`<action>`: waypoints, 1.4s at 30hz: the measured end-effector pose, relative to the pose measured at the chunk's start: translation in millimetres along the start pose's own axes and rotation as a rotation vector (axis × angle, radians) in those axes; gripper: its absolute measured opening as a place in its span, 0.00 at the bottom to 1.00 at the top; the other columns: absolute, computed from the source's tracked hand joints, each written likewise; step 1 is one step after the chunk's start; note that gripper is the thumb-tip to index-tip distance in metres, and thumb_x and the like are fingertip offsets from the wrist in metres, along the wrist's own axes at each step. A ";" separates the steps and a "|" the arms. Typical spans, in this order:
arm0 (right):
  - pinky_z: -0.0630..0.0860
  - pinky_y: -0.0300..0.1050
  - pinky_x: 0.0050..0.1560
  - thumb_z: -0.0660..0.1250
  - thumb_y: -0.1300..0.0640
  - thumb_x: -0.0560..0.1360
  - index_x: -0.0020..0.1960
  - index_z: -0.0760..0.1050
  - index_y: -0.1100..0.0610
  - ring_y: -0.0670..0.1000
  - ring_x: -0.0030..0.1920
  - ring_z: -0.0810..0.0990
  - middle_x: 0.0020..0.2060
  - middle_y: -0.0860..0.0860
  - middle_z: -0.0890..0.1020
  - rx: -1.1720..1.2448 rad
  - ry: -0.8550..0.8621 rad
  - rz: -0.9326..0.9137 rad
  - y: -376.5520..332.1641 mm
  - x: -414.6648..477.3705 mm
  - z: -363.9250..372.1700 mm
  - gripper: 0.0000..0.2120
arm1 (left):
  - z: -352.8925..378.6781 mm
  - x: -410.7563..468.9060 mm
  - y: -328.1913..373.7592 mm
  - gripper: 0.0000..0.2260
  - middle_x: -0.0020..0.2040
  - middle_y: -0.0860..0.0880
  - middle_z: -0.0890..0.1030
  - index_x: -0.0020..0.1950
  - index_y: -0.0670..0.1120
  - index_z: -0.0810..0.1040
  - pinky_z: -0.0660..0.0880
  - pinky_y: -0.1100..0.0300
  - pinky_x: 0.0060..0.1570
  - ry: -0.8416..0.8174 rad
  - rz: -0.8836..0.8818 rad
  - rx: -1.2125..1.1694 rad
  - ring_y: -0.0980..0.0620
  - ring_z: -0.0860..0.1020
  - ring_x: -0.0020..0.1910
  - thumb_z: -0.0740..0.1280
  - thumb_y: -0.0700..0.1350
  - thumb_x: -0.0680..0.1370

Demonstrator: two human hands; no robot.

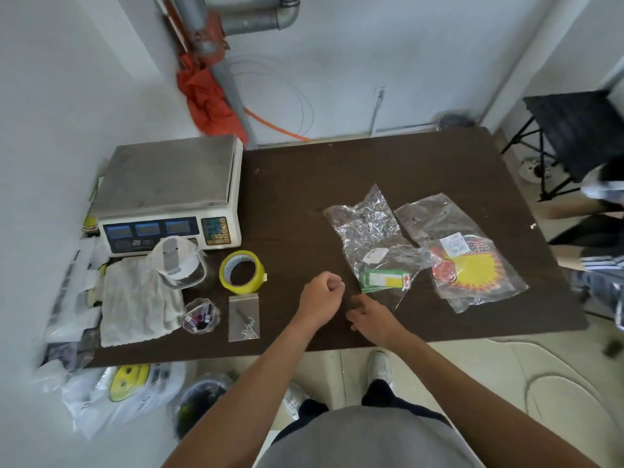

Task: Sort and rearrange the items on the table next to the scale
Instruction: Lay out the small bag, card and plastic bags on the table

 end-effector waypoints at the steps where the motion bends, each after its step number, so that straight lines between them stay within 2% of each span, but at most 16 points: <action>1: 0.74 0.51 0.63 0.64 0.52 0.78 0.69 0.71 0.55 0.56 0.57 0.82 0.56 0.53 0.83 -0.009 -0.016 -0.005 2.0 -2.5 -4.2 0.20 | 4.3 6.5 7.4 0.11 0.54 0.51 0.84 0.58 0.49 0.81 0.77 0.51 0.61 -0.002 -0.033 -0.046 0.51 0.82 0.54 0.67 0.51 0.79; 3: 0.75 0.51 0.62 0.63 0.53 0.78 0.66 0.75 0.54 0.56 0.57 0.82 0.56 0.54 0.83 -0.009 -0.052 -0.012 8.6 -4.8 -9.3 0.17 | 12.5 20.0 19.3 0.11 0.51 0.49 0.84 0.52 0.50 0.81 0.78 0.48 0.60 -0.002 -0.118 -0.163 0.50 0.82 0.53 0.69 0.55 0.76; 6: 0.78 0.52 0.58 0.62 0.54 0.77 0.62 0.77 0.54 0.54 0.52 0.83 0.50 0.52 0.85 0.049 -0.079 -0.001 21.3 -5.3 -14.6 0.15 | 22.0 33.5 33.9 0.11 0.43 0.47 0.80 0.38 0.52 0.74 0.79 0.46 0.58 0.021 -0.183 -0.242 0.47 0.80 0.45 0.71 0.55 0.75; 9: 0.80 0.50 0.56 0.62 0.55 0.79 0.58 0.78 0.55 0.51 0.47 0.84 0.42 0.49 0.86 0.082 -0.092 -0.018 29.6 -7.2 -21.7 0.11 | 27.2 44.1 41.8 0.13 0.40 0.45 0.80 0.36 0.49 0.74 0.79 0.47 0.56 0.069 -0.261 -0.246 0.45 0.80 0.44 0.71 0.54 0.75; 13: 0.80 0.52 0.57 0.62 0.56 0.79 0.55 0.80 0.53 0.52 0.48 0.84 0.40 0.47 0.85 0.096 -0.084 -0.023 37.1 -7.3 -35.8 0.09 | 29.1 54.0 46.5 0.06 0.43 0.46 0.81 0.43 0.44 0.81 0.78 0.52 0.52 0.070 -0.321 -0.375 0.49 0.79 0.43 0.72 0.46 0.77; 16: 0.79 0.51 0.56 0.63 0.57 0.79 0.53 0.81 0.55 0.52 0.48 0.83 0.43 0.52 0.86 0.087 -0.044 -0.023 43.7 -2.9 -45.1 0.09 | 26.6 60.2 48.7 0.01 0.43 0.46 0.83 0.47 0.44 0.82 0.78 0.54 0.48 0.090 -0.294 -0.445 0.51 0.80 0.43 0.71 0.41 0.77; 18: 0.80 0.52 0.56 0.65 0.59 0.77 0.53 0.82 0.59 0.52 0.45 0.83 0.44 0.55 0.86 0.168 -0.009 -0.037 43.9 -1.3 -51.9 0.09 | 23.7 63.7 51.6 0.01 0.45 0.46 0.84 0.48 0.44 0.81 0.79 0.56 0.48 0.071 -0.312 -0.541 0.51 0.81 0.43 0.69 0.39 0.78; 20: 0.80 0.46 0.53 0.64 0.62 0.78 0.53 0.82 0.64 0.50 0.41 0.83 0.45 0.57 0.86 0.251 0.021 -0.040 43.9 -1.4 -61.5 0.09 | 19.8 65.1 55.5 0.03 0.45 0.46 0.85 0.48 0.44 0.80 0.79 0.54 0.53 0.046 -0.311 -0.612 0.52 0.83 0.44 0.67 0.38 0.79; 22: 0.80 0.42 0.52 0.61 0.60 0.80 0.52 0.81 0.62 0.50 0.41 0.84 0.43 0.54 0.87 0.257 0.036 -0.038 43.4 -1.8 -73.5 0.11 | 15.3 64.9 58.6 0.04 0.45 0.47 0.85 0.47 0.45 0.79 0.79 0.54 0.55 0.045 -0.288 -0.644 0.52 0.83 0.45 0.66 0.39 0.80; 24: 0.78 0.43 0.49 0.60 0.56 0.80 0.49 0.81 0.57 0.51 0.43 0.85 0.40 0.50 0.87 0.228 0.061 -0.038 45.2 -1.4 -86.1 0.11 | 10.1 64.9 60.9 0.03 0.46 0.47 0.85 0.49 0.45 0.79 0.80 0.55 0.56 0.052 -0.266 -0.681 0.53 0.83 0.45 0.66 0.39 0.80; 28: 0.79 0.51 0.46 0.61 0.57 0.80 0.47 0.80 0.56 0.57 0.41 0.84 0.36 0.50 0.85 0.264 0.257 -0.089 47.4 1.4 -110.5 0.09 | -1.3 70.0 64.8 0.03 0.48 0.48 0.86 0.53 0.45 0.79 0.80 0.55 0.56 0.069 -0.246 -0.784 0.53 0.83 0.46 0.68 0.42 0.81; 30: 0.79 0.54 0.52 0.62 0.56 0.80 0.49 0.80 0.54 0.54 0.41 0.83 0.39 0.49 0.85 0.171 0.422 -0.142 43.2 1.5 -124.5 0.08 | -6.7 72.6 66.6 0.04 0.49 0.49 0.86 0.54 0.45 0.80 0.80 0.55 0.56 0.076 -0.238 -0.810 0.52 0.84 0.49 0.68 0.42 0.80; 32: 0.76 0.51 0.55 0.63 0.55 0.79 0.55 0.79 0.54 0.54 0.48 0.82 0.48 0.50 0.84 -0.014 0.570 -0.153 36.9 1.7 -137.9 0.09 | -9.2 75.1 66.8 0.07 0.51 0.48 0.86 0.58 0.44 0.79 0.80 0.54 0.57 0.093 -0.227 -0.771 0.52 0.84 0.51 0.69 0.42 0.80; 35: 0.74 0.52 0.55 0.64 0.54 0.78 0.63 0.74 0.59 0.58 0.57 0.78 0.57 0.54 0.79 -0.229 0.665 -0.170 29.5 8.8 -154.3 0.15 | -5.9 76.1 63.7 0.12 0.56 0.47 0.85 0.64 0.44 0.77 0.80 0.52 0.58 0.068 -0.233 -0.614 0.50 0.84 0.54 0.67 0.43 0.82; 39: 0.73 0.54 0.57 0.66 0.51 0.77 0.66 0.68 0.60 0.60 0.61 0.74 0.61 0.57 0.74 -0.394 0.684 -0.151 32.6 24.7 -168.5 0.22 | 3.6 67.7 58.7 0.14 0.59 0.45 0.83 0.69 0.44 0.75 0.80 0.52 0.58 -0.001 -0.274 -0.505 0.48 0.83 0.56 0.62 0.43 0.84; 42: 0.70 0.56 0.65 0.69 0.47 0.75 0.74 0.60 0.60 0.60 0.69 0.69 0.70 0.57 0.68 -0.549 0.582 -0.075 40.4 39.4 -169.5 0.34 | 7.9 57.6 54.8 0.14 0.59 0.45 0.83 0.69 0.44 0.75 0.80 0.51 0.58 -0.021 -0.287 -0.471 0.47 0.83 0.56 0.61 0.43 0.84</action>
Point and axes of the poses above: each hand's wrist, its own x-axis towards the middle knuckle, its own z-axis out of the palm, y = z × x, the point moved 1 cm from there along x, towards the middle knuckle
